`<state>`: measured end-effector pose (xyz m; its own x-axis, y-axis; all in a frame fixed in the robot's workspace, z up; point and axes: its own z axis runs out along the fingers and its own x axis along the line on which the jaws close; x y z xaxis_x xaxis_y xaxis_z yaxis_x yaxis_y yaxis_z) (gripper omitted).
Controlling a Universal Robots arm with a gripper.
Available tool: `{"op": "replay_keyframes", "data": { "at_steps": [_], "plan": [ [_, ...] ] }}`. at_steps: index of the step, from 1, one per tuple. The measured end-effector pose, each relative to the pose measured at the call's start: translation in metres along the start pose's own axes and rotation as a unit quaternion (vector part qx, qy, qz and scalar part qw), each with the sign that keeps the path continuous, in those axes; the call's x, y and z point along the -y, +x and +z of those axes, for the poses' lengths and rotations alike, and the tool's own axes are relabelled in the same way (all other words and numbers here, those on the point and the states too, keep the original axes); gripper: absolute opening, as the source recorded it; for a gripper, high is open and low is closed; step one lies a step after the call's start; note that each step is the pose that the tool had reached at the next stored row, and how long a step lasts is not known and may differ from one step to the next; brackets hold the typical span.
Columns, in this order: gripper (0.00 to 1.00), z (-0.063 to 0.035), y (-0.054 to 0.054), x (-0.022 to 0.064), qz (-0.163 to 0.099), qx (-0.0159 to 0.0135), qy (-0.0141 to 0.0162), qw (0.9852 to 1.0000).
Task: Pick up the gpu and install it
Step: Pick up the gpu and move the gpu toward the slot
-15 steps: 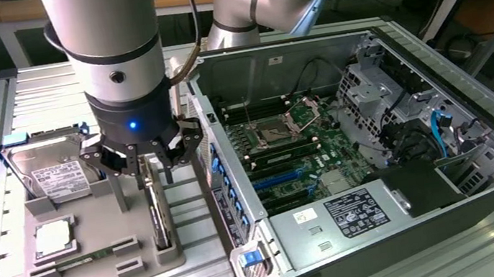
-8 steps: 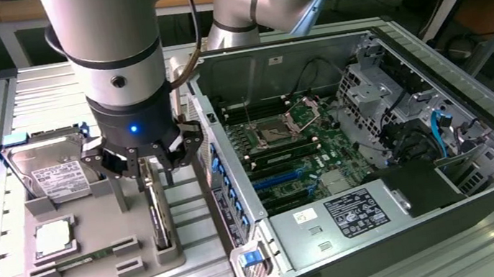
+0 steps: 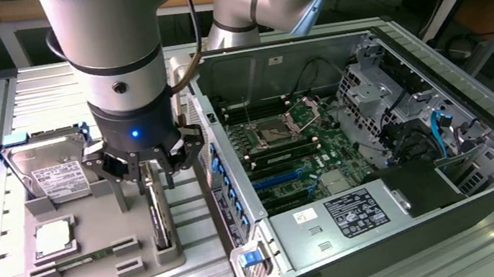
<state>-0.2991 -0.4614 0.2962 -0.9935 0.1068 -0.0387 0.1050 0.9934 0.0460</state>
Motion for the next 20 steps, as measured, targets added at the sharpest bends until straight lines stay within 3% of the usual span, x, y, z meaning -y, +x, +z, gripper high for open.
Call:
{"op": "replay_keyframes", "data": {
  "at_steps": [20],
  "plan": [
    [0.42,0.0090,-0.0002,0.0061,0.000,0.0000,0.0000,1.0000]
  ]
}}
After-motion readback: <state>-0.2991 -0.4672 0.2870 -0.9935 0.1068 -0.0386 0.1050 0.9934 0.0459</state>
